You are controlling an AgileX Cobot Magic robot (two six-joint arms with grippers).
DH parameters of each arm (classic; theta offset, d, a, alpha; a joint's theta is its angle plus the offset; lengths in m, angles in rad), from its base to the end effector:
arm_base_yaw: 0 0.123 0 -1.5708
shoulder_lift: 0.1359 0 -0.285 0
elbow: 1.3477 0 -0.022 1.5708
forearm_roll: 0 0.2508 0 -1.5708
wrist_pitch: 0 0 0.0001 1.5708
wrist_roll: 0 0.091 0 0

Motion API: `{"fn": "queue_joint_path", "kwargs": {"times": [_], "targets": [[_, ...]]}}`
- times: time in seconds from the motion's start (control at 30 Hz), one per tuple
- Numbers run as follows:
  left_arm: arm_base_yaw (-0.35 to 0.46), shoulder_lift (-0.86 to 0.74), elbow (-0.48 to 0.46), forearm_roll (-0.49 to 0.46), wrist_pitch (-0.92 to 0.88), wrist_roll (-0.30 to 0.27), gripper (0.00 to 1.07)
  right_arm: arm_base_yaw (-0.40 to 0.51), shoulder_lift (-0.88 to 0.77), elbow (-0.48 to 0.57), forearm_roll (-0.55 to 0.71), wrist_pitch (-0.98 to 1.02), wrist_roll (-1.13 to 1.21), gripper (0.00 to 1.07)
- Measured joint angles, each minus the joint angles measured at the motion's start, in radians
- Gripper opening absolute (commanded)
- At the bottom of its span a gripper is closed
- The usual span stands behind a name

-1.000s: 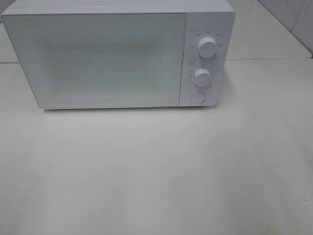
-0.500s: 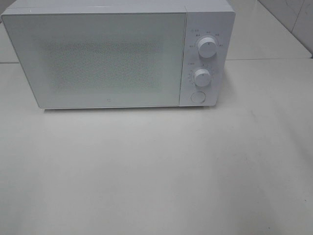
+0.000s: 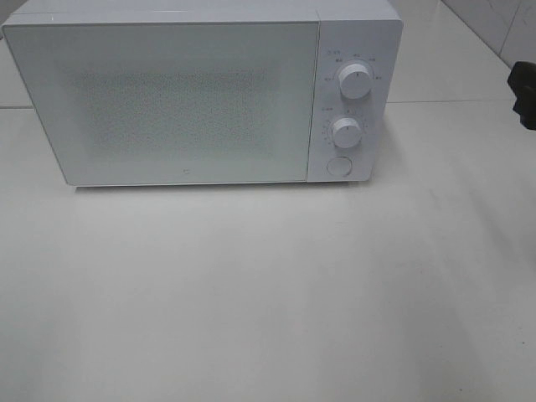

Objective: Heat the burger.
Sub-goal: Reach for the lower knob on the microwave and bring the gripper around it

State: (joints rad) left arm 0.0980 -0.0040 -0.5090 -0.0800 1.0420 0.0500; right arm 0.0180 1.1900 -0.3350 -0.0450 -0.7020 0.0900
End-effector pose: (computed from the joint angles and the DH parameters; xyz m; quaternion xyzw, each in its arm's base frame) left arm -0.0053 -0.0068 0.2815 -0.0188 0.8440 -0.0003 0.5361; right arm 0.2173 0.0066 0.2350 0.0038 0.7301 0.0357 0.6824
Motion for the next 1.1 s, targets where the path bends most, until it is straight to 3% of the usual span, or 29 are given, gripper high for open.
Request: {"fn": "queue_joint_path", "kwargs": {"times": [0.23, 0.33, 0.37, 0.57, 0.7, 0.9, 1.1], "targets": [[0.000, 0.000, 0.000, 0.000, 0.000, 0.000, 0.98, 0.045, 0.137, 0.031, 0.090, -0.169, -0.104, 0.76], [0.000, 0.000, 0.000, 0.000, 0.000, 0.000, 0.98, 0.119, 0.191, 0.063, 0.192, -0.284, -0.179, 0.76], [0.000, 0.000, 0.000, 0.000, 0.000, 0.000, 0.98, 0.181, 0.225, 0.078, 0.262, -0.348, -0.217, 0.76], [0.000, 0.000, 0.000, 0.000, 0.000, 0.000, 0.98, 0.344, 0.298, 0.088, 0.415, -0.472, -0.273, 0.76], [0.000, 0.000, 0.000, 0.000, 0.000, 0.000, 0.98, 0.424, 0.333, 0.088, 0.493, -0.496, -0.283, 0.76], [0.000, 0.000, 0.000, 0.000, 0.000, 0.000, 0.98, 0.601, 0.401, 0.086, 0.755, -0.498, -0.298, 0.76], [0.000, 0.000, 0.000, 0.000, 0.000, 0.000, 0.98, 0.705, 0.446, 0.051, 0.835, -0.499, -0.321, 0.76]]}}
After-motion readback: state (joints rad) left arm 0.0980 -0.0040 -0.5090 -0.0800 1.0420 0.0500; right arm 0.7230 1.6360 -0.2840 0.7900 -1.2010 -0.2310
